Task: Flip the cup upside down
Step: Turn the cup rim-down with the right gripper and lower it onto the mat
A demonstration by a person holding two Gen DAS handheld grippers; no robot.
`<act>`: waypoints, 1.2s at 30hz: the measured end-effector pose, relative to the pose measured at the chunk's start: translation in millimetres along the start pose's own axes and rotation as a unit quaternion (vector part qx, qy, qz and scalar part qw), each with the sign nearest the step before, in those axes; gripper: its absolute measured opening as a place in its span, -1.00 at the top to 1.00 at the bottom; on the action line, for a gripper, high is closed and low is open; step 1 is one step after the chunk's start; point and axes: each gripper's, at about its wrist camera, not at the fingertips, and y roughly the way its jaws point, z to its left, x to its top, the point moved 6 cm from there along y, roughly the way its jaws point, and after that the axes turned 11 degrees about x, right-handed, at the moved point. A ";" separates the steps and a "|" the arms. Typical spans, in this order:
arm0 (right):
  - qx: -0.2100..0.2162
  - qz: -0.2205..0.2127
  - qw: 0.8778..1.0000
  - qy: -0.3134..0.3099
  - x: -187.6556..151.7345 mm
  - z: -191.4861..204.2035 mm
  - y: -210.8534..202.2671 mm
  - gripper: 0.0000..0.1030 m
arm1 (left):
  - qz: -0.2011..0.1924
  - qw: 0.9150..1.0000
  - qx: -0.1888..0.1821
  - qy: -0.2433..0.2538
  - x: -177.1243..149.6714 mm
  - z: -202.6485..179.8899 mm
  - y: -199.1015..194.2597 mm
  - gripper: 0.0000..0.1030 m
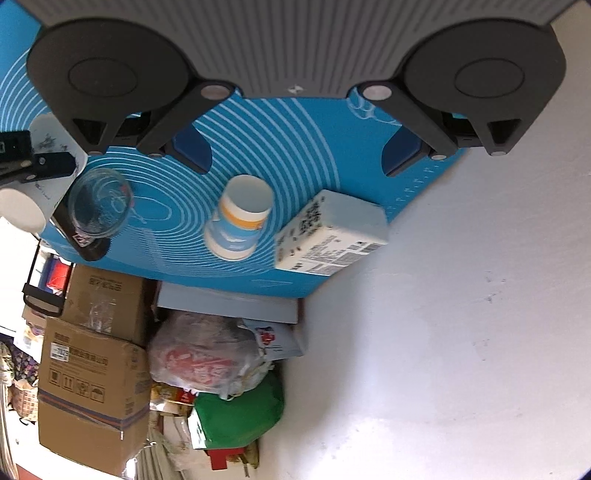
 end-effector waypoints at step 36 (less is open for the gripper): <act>-0.013 -0.070 0.988 0.134 -51.1 -28.5 -9.4 -0.97 | 0.010 0.999 -0.025 0.032 -8.8 -30.9 -17.7 -0.89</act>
